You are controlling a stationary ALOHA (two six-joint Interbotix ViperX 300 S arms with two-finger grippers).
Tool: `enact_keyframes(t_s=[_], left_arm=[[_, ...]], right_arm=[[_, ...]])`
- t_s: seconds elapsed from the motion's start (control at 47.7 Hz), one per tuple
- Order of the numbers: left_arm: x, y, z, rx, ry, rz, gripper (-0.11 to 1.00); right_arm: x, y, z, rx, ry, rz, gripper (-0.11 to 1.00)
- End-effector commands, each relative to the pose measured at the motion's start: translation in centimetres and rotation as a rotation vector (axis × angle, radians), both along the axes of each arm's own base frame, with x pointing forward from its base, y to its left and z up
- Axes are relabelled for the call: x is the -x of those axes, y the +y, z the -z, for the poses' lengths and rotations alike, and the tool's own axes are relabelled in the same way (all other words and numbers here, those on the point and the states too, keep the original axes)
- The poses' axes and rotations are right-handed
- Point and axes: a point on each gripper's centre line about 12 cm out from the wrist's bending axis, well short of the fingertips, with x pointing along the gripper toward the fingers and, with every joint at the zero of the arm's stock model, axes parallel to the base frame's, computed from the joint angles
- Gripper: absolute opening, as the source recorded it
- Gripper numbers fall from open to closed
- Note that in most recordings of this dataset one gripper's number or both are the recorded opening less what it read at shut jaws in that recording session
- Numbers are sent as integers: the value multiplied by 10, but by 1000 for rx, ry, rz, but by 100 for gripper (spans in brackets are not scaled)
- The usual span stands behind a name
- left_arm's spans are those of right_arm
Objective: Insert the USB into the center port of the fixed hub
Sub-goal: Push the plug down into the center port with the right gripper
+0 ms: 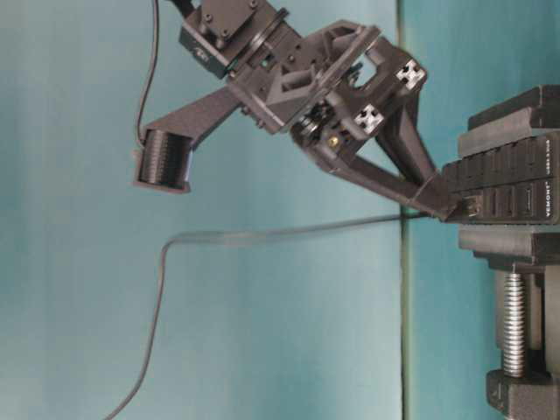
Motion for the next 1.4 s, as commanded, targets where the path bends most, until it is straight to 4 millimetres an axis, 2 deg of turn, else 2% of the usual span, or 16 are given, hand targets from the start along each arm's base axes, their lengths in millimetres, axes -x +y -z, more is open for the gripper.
enact_keyframes(t_s=[0.0,0.293,0.817,1.383], left_arm=[[-5,0,-11,0,-34,-2,0],[-5,0,-11,0,-34,-2,0],[-4,0,-8,7,-28,-5,0],[-3,0,-7,14,-25,-8,0]], right_arm=[[-2,-3,-7,-6,-31,13,8],[-3,-10,-8,-6,-51,25,8],[8,-5,5,-12,5,23,8],[8,-4,11,-9,34,19,8]])
